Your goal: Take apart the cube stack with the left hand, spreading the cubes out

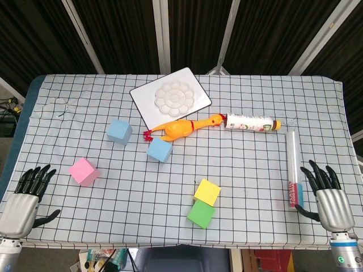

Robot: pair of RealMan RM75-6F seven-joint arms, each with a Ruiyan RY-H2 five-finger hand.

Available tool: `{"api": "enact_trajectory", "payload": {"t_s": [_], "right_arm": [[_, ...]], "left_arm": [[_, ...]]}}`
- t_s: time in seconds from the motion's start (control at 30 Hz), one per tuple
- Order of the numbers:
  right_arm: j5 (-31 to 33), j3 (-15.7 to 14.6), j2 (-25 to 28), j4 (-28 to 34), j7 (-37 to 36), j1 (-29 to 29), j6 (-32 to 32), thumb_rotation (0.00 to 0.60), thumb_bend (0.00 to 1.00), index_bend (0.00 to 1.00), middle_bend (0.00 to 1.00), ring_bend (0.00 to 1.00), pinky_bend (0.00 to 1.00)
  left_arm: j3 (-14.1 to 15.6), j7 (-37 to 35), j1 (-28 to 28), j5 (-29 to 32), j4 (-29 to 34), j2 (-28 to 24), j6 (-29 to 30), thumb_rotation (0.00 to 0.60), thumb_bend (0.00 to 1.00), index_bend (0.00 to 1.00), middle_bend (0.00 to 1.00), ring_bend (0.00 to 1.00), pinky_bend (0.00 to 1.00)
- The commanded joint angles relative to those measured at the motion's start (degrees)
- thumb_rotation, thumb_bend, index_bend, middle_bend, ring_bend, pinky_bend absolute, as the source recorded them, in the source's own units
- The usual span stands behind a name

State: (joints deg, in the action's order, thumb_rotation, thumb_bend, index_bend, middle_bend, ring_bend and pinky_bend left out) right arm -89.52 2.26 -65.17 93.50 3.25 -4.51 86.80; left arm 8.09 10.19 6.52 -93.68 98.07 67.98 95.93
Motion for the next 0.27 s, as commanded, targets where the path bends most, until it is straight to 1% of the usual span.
{"api": "enact_trajectory", "payload": {"t_s": [0.03, 0.13, 0.27], "right_arm": [[0.0, 0.0, 0.3, 0.1, -0.2, -0.1, -0.2, 0.600, 0.03, 0.14, 0.03, 0.15, 0.05], [-0.2, 0.1, 0.4, 0.2, -0.8, -0.1, -0.1, 0.600, 0.03, 0.14, 0.03, 0.15, 0.05], [0.3, 0.4, 0.3, -0.1, -1.1, 0.0, 0.1, 0.600, 0.03, 0.14, 0.03, 0.15, 0.05]], "left_arm": [[-0.8, 0.0, -1.6, -1.5, -1.6, 1.7, 2.6, 0.600, 0.00, 0.05, 0.01, 0.00, 0.02], [-1.7, 0.5, -2.5, -2.4, -2.9, 2.6, 4.1, 0.600, 0.00, 0.05, 0.01, 0.00, 0.02], [-2.3, -0.4, -3.2, -2.9, -3.4, 3.1, 4.7, 0.600, 0.00, 0.05, 0.01, 0.00, 0.02]]}}
